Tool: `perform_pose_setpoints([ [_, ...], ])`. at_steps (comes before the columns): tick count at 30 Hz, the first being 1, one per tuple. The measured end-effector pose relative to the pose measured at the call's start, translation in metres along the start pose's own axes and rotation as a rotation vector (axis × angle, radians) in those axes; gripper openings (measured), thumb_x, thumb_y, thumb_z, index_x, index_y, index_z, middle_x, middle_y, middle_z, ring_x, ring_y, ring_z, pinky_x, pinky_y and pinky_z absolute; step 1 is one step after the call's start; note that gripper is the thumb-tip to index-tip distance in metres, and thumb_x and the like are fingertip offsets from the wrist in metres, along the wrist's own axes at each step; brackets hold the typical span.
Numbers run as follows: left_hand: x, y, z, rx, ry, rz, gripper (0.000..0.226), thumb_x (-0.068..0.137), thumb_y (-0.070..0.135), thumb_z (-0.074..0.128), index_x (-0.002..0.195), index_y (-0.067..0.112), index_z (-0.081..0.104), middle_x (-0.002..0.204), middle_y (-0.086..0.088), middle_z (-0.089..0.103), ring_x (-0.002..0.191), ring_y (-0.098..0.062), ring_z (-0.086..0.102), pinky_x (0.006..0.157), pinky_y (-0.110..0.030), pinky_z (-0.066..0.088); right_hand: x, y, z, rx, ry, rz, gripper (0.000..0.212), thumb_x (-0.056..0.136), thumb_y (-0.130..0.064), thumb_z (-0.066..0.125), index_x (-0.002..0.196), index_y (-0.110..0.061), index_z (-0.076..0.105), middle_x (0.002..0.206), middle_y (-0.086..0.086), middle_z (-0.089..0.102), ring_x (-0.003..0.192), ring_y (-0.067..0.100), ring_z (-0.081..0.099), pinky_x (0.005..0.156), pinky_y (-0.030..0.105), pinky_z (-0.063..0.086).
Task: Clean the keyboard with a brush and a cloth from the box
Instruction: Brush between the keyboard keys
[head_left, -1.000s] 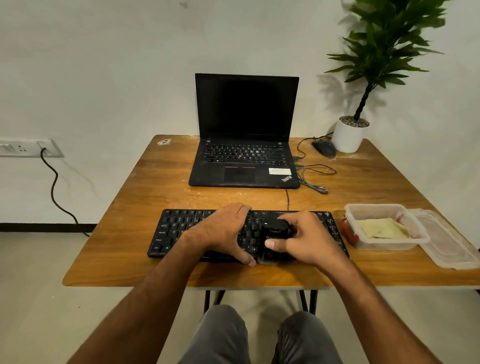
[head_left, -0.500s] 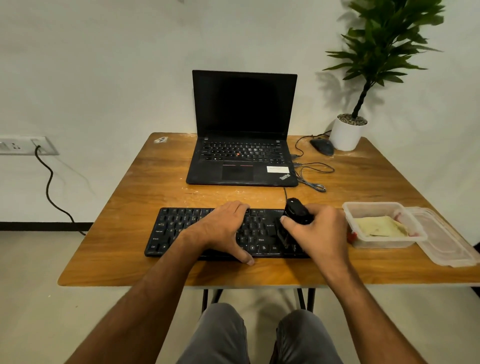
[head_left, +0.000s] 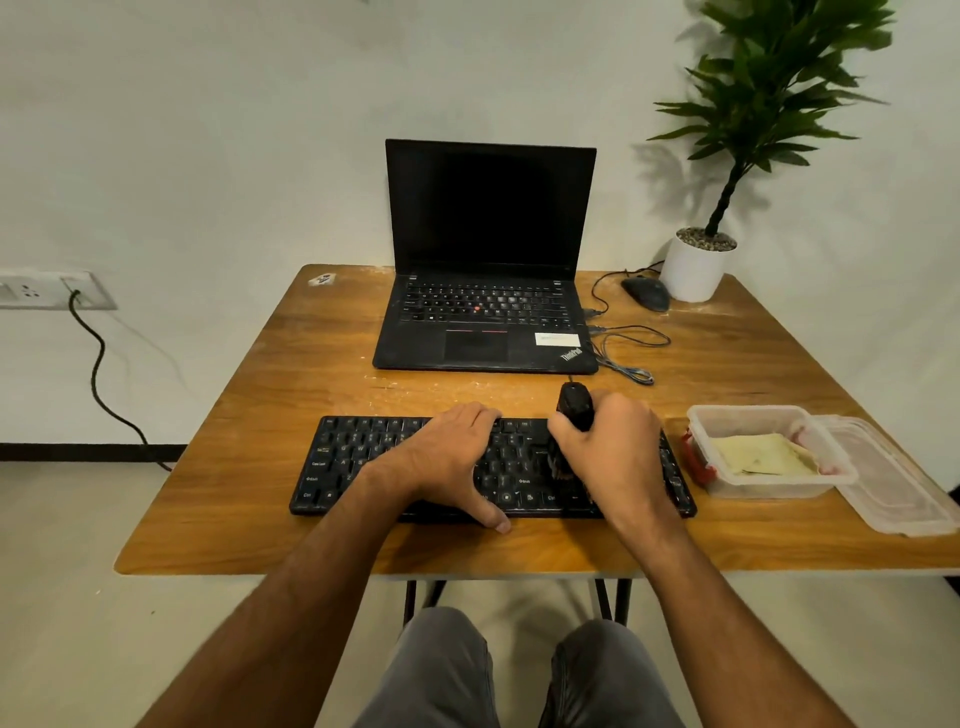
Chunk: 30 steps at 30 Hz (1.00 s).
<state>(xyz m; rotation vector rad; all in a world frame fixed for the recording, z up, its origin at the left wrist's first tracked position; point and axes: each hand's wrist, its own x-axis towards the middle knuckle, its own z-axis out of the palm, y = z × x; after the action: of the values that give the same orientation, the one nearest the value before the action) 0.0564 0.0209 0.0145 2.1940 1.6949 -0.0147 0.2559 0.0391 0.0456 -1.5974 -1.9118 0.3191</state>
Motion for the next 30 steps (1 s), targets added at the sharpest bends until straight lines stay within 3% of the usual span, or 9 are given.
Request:
perform_pose_setpoints([
  [9, 0.002, -0.001, 0.000, 0.002, 0.005, -0.005, 0.141, 0.059, 0.073, 0.089, 0.164, 0.014, 0.014, 0.163, -0.003, 0.026, 0.149, -0.021, 0.026, 0.127, -0.037, 0.021, 0.029, -0.007, 0.011, 0.033, 0.062, -0.022, 0.025, 0.087, -0.032, 0.070, 0.069, -0.017, 0.062, 0.060, -0.009, 0.057, 0.053, -0.002, 0.048, 0.043, 0.012, 0.033],
  [19, 0.003, -0.003, 0.001, 0.015, 0.004, 0.006, 0.141, 0.060, 0.075, 0.086, 0.163, 0.012, 0.014, 0.163, -0.004, 0.026, 0.150, -0.022, 0.025, 0.128, -0.039, 0.022, -0.032, -0.002, -0.027, -0.099, -0.137, -0.024, 0.026, 0.084, -0.036, 0.071, 0.067, -0.019, 0.062, 0.059, -0.012, 0.055, 0.055, 0.000, 0.050, 0.045, 0.012, 0.028],
  [27, 0.003, -0.002, 0.000, 0.016, 0.009, 0.014, 0.137, 0.059, 0.074, 0.088, 0.161, 0.013, 0.018, 0.157, -0.003, 0.031, 0.144, -0.020, 0.031, 0.126, -0.038, 0.027, 0.020, -0.005, 0.002, 0.013, -0.029, 0.030, 0.028, 0.084, -0.030, 0.073, 0.062, -0.019, 0.061, 0.055, -0.010, 0.055, 0.050, 0.000, 0.048, 0.041, 0.014, 0.031],
  [30, 0.004, -0.001, -0.001, 0.017, 0.008, 0.012, 0.139, 0.059, 0.073, 0.089, 0.162, 0.012, 0.017, 0.159, -0.004, 0.030, 0.145, -0.022, 0.030, 0.126, -0.039, 0.027, 0.037, -0.004, 0.013, 0.049, -0.002, 0.027, 0.022, 0.084, -0.031, 0.073, 0.070, -0.016, 0.068, 0.062, -0.007, 0.061, 0.059, 0.007, 0.060, 0.048, 0.015, 0.037],
])
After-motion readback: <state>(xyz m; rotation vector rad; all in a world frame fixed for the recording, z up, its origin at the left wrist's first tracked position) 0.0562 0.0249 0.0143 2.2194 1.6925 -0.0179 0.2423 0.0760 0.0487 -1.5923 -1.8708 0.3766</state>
